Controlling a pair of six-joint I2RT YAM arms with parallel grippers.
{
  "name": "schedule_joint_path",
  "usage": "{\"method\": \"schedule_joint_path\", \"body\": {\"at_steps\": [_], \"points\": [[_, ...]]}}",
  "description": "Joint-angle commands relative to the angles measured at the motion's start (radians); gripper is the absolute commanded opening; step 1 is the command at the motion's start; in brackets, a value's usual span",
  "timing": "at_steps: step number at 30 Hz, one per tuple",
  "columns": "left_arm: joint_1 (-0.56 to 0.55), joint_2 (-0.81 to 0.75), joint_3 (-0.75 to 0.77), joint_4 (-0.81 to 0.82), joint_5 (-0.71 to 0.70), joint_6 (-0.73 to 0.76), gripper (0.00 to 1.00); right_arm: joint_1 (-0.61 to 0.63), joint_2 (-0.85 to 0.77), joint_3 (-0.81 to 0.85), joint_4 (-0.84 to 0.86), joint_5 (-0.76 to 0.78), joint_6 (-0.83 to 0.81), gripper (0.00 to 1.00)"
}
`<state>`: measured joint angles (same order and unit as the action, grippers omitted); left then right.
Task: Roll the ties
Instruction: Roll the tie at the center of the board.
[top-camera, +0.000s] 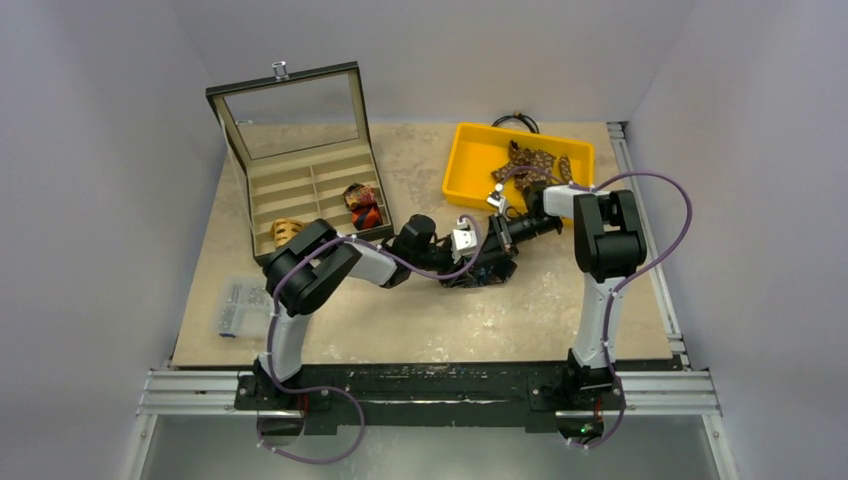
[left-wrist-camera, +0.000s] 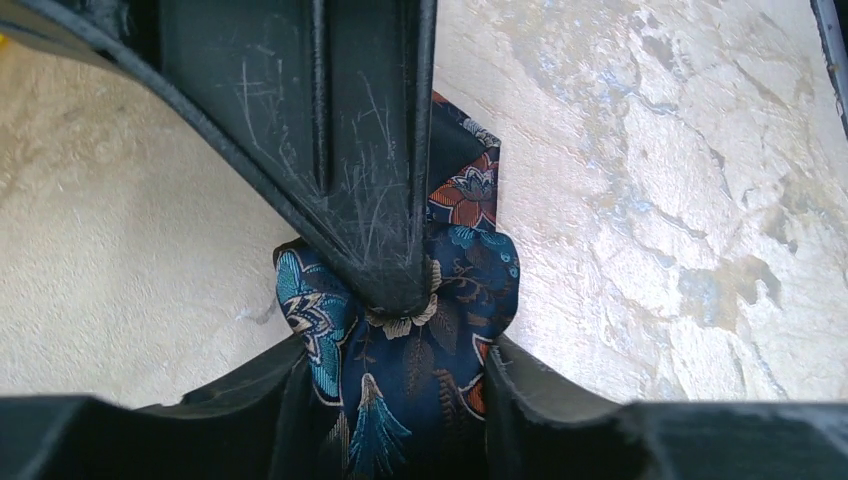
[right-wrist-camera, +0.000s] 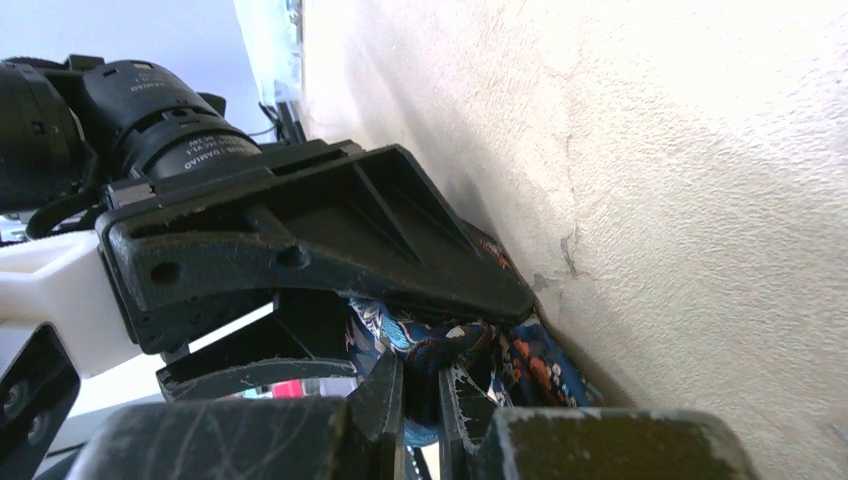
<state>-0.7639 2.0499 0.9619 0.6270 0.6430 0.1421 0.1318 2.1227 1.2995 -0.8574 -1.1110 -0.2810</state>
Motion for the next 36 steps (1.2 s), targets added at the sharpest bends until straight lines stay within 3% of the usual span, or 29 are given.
{"method": "schedule_joint_path", "body": {"at_steps": [1, 4, 11, 14, 21, 25, 27, 29, 30, 36], "points": [[-0.003, -0.016, -0.007, -0.037, -0.016, 0.022, 0.31, 0.009, -0.004, -0.015, 0.091, 0.165, -0.029, 0.04], [-0.017, -0.078, -0.029, -0.219, -0.075, 0.107, 0.23, 0.007, -0.067, -0.051, 0.110, 0.177, 0.032, 0.23], [-0.028, -0.118, -0.008, -0.491, -0.184, 0.194, 0.23, 0.011, -0.217, -0.131, 0.154, 0.127, 0.165, 0.64], [-0.041, -0.100, 0.039, -0.547, -0.226, 0.174, 0.29, 0.037, -0.242, -0.153, 0.180, 0.103, 0.217, 0.67], [-0.083, -0.055, 0.142, -0.670, -0.308, 0.136, 0.33, 0.081, -0.205, -0.139, 0.210, 0.137, 0.244, 0.60], [-0.089, -0.055, 0.149, -0.682, -0.305, 0.127, 0.33, 0.081, -0.161, -0.112, 0.214, 0.198, 0.235, 0.46], [-0.088, -0.057, 0.148, -0.674, -0.293, 0.127, 0.34, 0.081, -0.142, -0.107, 0.212, 0.203, 0.217, 0.31], [-0.077, -0.058, 0.152, -0.658, -0.264, 0.117, 0.36, 0.079, -0.121, -0.102, 0.198, 0.197, 0.198, 0.04], [-0.065, -0.061, 0.148, -0.645, -0.234, 0.106, 0.38, 0.078, -0.114, -0.102, 0.191, 0.205, 0.185, 0.00], [0.012, -0.128, -0.012, -0.244, 0.026, 0.033, 0.58, 0.040, -0.045, -0.123, 0.135, 0.221, 0.062, 0.00]]}}
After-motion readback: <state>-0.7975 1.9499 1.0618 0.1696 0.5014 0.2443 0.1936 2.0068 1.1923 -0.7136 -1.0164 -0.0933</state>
